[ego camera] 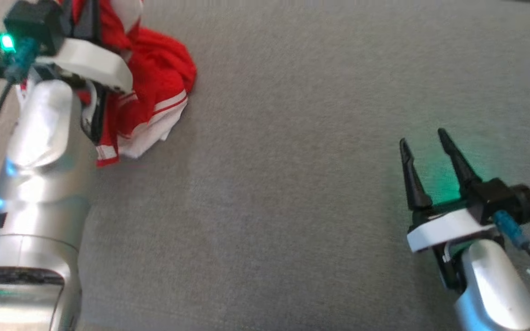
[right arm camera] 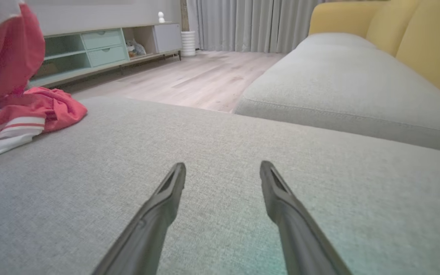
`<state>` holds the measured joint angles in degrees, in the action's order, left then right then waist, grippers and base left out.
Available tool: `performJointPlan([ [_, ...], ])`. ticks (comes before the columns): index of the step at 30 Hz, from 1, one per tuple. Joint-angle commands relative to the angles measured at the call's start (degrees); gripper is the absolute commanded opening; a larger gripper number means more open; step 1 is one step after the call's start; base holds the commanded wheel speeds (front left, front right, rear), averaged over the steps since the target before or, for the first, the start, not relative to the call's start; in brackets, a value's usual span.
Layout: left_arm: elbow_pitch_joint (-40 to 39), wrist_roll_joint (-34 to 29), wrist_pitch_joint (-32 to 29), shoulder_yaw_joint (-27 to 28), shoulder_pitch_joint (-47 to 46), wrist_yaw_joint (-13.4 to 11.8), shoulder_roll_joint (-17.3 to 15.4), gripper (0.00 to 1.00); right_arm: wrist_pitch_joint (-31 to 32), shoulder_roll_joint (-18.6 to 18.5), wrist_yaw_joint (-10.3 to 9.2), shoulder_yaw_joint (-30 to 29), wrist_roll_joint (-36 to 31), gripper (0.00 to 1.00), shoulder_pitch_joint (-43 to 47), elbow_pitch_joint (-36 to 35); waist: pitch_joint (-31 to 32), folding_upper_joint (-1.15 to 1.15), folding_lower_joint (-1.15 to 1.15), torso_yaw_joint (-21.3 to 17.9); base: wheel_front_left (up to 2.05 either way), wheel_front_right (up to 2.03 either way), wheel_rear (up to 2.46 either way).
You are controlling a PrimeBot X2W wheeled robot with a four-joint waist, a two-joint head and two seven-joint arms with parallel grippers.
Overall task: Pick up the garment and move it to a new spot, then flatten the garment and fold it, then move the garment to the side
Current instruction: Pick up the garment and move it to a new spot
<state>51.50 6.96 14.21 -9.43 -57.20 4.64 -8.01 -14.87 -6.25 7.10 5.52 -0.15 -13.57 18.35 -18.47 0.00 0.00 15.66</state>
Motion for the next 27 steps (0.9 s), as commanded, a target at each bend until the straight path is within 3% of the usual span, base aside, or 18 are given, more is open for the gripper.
performJointPlan([
  [1,-4.0,-0.7,0.6,0.6,-3.1,0.4,-3.4,0.00,-0.1,0.9,0.39,1.4,0.7,1.00,1.3,-1.5,5.0,0.00,0.00,-4.4,0.00,0.00,0.00],
  [8,-12.5,1.4,-1.4,-3.1,-4.9,2.4,-3.0,0.00,-0.1,2.9,0.39,0.8,2.0,1.00,4.4,-2.7,12.9,0.00,0.00,-14.3,0.00,0.00,0.00],
  [14,-17.3,5.9,-4.1,-7.5,-4.3,2.8,-2.2,0.00,-0.1,3.3,0.39,1.4,3.0,1.00,6.1,-3.9,16.6,0.00,0.00,-26.0,0.00,0.00,0.00],
  [15,-17.3,5.9,-4.1,-7.5,-4.3,2.8,-2.2,0.00,-0.1,3.3,0.39,1.4,3.0,1.00,6.1,-3.9,16.6,0.00,0.00,-26.0,0.00,0.00,0.00],
  [20,-19.2,11.7,-5.6,-11.9,-3.7,2.8,-1.1,0.00,-0.1,3.3,0.39,2.3,5.3,1.00,6.3,-5.6,15.7,0.00,0.00,-35.5,0.00,0.00,0.00],
  [21,-19.1,13.9,-6.2,-14.3,-3.3,2.8,-1.0,0.00,-0.1,3.4,0.39,2.4,6.3,1.00,6.3,-6.1,14.8,0.00,0.00,-38.9,0.00,0.00,0.00],
  [23,-19.1,15.6,-6.8,-17.9,-2.9,2.8,-1.2,0.00,-0.1,3.4,0.39,2.4,7.4,1.00,6.2,-6.7,13.5,0.00,0.00,-41.7,0.00,0.00,0.00],
  [27,-18.9,19.8,-9.9,-27.0,-1.7,2.8,-2.1,0.00,-0.1,3.4,0.39,2.7,9.4,1.00,6.2,-8.6,10.4,0.00,0.00,-44.5,0.00,0.00,0.00],
])
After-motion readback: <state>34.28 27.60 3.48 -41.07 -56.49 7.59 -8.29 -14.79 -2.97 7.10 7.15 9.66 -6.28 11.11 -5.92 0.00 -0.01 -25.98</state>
